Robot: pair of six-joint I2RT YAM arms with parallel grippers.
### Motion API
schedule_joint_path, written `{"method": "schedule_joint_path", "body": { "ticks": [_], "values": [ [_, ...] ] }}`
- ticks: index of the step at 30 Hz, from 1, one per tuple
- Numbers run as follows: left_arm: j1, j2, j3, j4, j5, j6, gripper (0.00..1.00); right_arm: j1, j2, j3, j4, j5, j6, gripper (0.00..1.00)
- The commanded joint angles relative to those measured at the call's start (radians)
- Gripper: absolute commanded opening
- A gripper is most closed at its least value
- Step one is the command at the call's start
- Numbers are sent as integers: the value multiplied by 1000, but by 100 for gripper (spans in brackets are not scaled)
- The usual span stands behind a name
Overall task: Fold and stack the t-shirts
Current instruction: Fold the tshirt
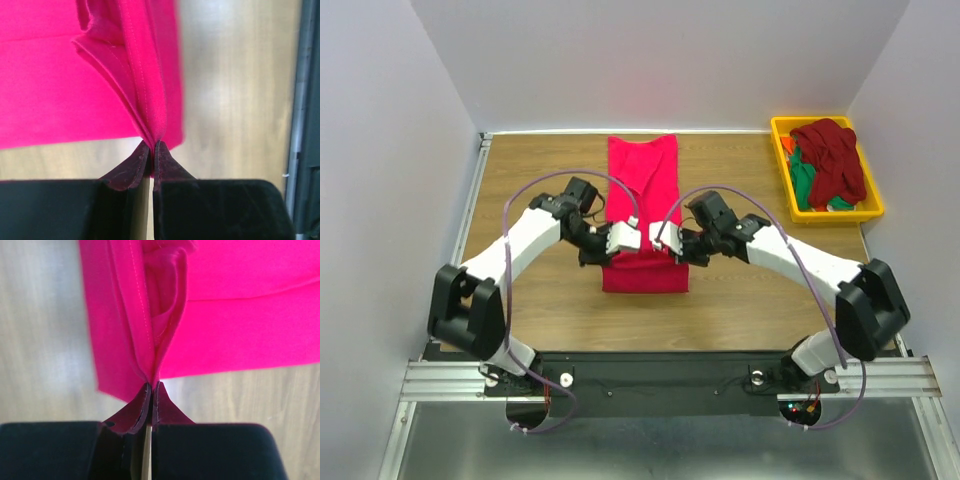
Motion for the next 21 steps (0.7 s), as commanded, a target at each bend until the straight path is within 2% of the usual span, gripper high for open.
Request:
{"method": "schedule_joint_path", "body": {
  "ticks": [1, 10, 21],
  "values": [
    [63, 115, 143, -43, 28, 77, 0, -74, 116, 131, 3, -60, -127, 1],
    [155, 425, 509, -121, 11, 179, 0, -205, 368, 389, -1, -110, -225, 1],
    [219, 700, 864, -146, -21, 186, 0, -284, 624, 668, -3, -128, -254, 1]
  ]
}}
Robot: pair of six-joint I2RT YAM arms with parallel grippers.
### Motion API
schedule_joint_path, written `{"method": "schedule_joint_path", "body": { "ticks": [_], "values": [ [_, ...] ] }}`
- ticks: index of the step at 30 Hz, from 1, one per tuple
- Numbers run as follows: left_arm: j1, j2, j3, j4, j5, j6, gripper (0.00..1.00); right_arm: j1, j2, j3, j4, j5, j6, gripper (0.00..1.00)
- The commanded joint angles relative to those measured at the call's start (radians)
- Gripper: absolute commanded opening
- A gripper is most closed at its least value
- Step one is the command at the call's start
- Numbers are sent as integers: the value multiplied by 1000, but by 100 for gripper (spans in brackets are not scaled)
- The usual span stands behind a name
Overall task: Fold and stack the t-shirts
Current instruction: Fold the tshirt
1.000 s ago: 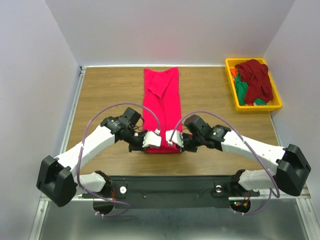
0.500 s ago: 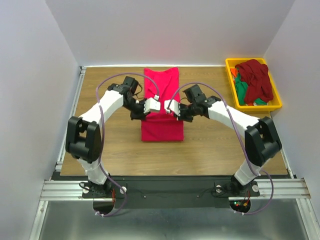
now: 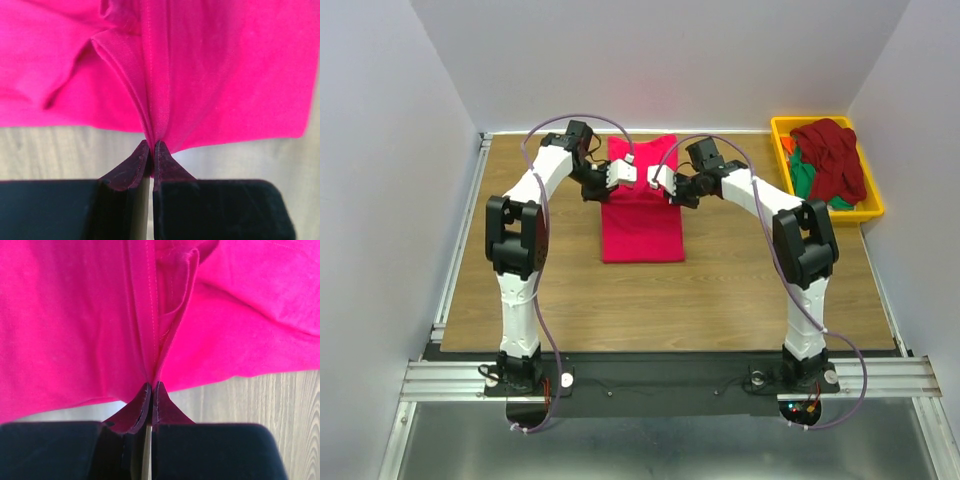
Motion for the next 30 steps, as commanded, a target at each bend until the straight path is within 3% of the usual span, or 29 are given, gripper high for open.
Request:
{"method": "schedule_joint_path", "body": {
  "ticks": [1, 3, 6, 7, 9, 13, 18, 20, 24, 30],
  "values": [
    [16, 39, 128, -44, -16, 19, 0, -22, 38, 80, -1, -20, -34, 1],
    [18, 74, 154, -42, -20, 13, 1, -24, 69, 103, 1, -13, -43, 1],
    [16, 96, 173, -19, -22, -10, 21, -28, 107, 146, 1, 13, -28, 15],
    [16, 94, 164, -10, -23, -27, 33, -30, 114, 160, 1, 21, -23, 31],
    [18, 77, 133, 56, -25, -63, 58, -34, 118, 185, 2, 38, -4, 45],
    [38, 41, 116, 114, -10, -139, 61, -37, 73, 180, 2, 65, 36, 59],
    [73, -96, -8, 122, 53, -162, 61, -37, -78, 30, 1, 3, 50, 52],
    [68, -197, -161, 146, 81, -128, 61, -25, -154, -83, 1, -45, 56, 46],
    [47, -335, -461, 198, 98, -84, 61, 25, -243, -249, 2, -71, 44, 44],
    [-16, -463, -724, 344, 66, -82, 61, 99, -271, -375, 35, -65, 38, 44]
  ]
}}
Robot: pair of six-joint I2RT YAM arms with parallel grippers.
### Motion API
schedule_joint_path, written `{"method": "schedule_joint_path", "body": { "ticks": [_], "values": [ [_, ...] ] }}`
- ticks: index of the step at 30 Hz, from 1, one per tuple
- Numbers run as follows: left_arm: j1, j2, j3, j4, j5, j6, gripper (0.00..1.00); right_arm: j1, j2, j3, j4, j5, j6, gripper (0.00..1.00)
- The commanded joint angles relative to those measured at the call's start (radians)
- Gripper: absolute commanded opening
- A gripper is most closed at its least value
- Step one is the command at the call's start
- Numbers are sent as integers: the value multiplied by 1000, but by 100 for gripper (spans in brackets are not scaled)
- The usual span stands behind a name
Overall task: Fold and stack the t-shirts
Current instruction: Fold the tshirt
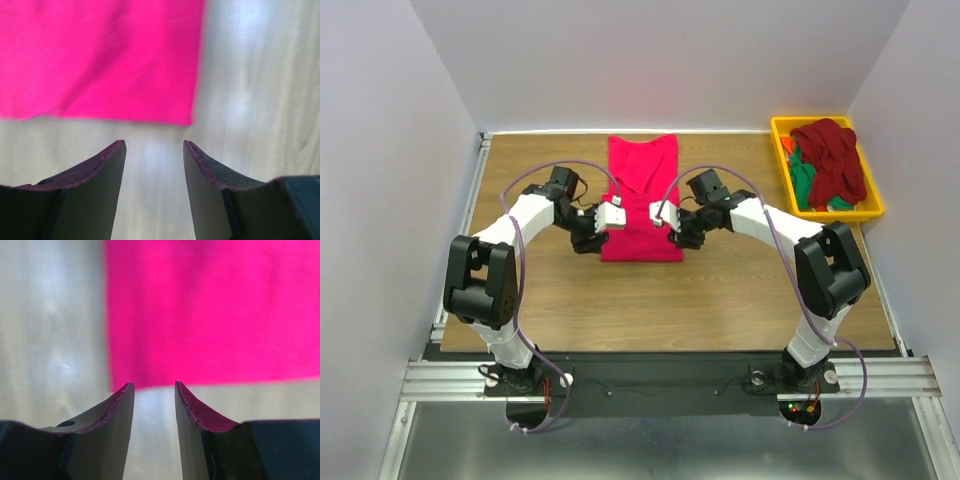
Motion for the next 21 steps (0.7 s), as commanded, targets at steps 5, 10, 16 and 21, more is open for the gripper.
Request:
{"method": "schedule_joint_path", "body": {
  "ticks": [5, 10, 16, 21],
  "values": [
    [-78, -50, -190, 187, -14, -10, 62, 87, -8, -110, 92, 5, -4, 46],
    [-105, -29, -211, 244, -42, -19, 62, 107, 9, -153, 143, 48, 6, 46],
    [-126, 16, -219, 280, -83, -28, 59, 110, 54, -197, 193, 88, -19, 40],
    [-134, 42, -239, 280, -131, -4, 53, 114, 83, -233, 255, 143, -13, 35]
  ]
}}
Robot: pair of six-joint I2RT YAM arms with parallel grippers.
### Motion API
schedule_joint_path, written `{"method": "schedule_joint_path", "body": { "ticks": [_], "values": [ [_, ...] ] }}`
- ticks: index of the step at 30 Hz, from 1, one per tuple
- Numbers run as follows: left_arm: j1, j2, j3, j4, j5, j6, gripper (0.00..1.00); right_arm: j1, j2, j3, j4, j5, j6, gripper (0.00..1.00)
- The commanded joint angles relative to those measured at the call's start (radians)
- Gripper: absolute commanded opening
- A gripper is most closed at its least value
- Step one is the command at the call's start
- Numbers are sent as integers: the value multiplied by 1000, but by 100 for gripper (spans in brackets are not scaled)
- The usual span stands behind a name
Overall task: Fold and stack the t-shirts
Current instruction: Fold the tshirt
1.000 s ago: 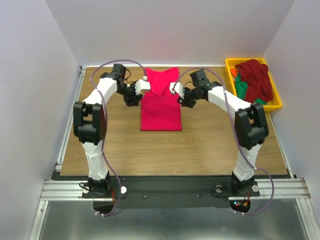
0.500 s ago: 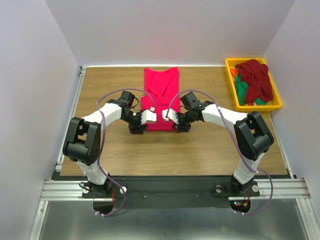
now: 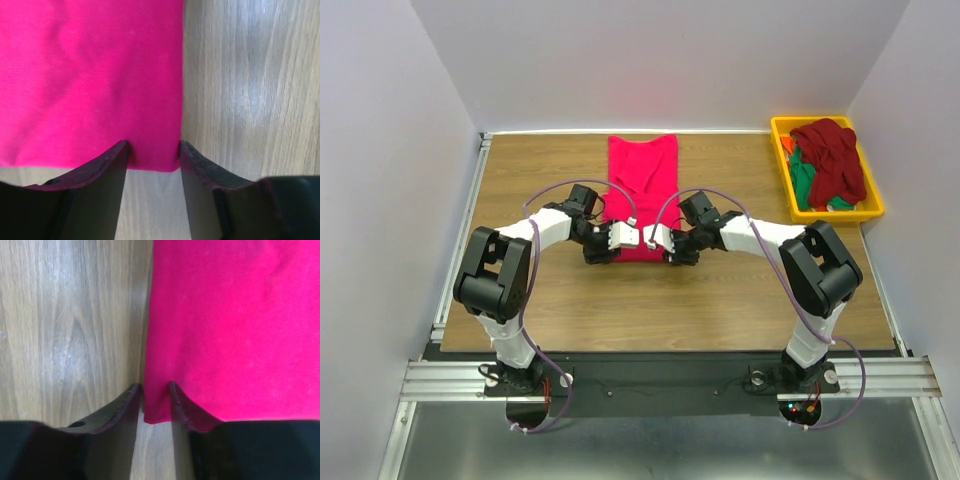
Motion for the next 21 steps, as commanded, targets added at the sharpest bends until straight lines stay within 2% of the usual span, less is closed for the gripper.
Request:
{"method": "schedule_joint_path", "body": {
  "ticks": [1, 4, 5, 6, 7, 13, 21],
  "values": [
    [-9, 8, -37, 2, -41, 17, 50, 9, 50, -41, 74, 78, -9, 32],
    [-12, -1, -40, -1, -40, 11, 30, 9, 36, -51, 77, 92, 9, 16],
    [-11, -4, -35, -3, -41, 4, 18, 11, 17, -55, 76, 96, 14, 6],
    [-4, -14, -16, -6, -40, -22, 5, 9, 3, -56, 74, 101, 34, 1],
    [3, -15, 3, -20, -29, -32, 1, 8, -10, -56, 74, 106, 46, 1],
    [54, -49, 167, -185, 58, -41, 0, -17, -105, 31, 39, 127, 160, 1],
    [55, -145, 253, -329, 81, -45, 0, -25, -212, 132, -111, 101, 190, 1]
  ]
}}
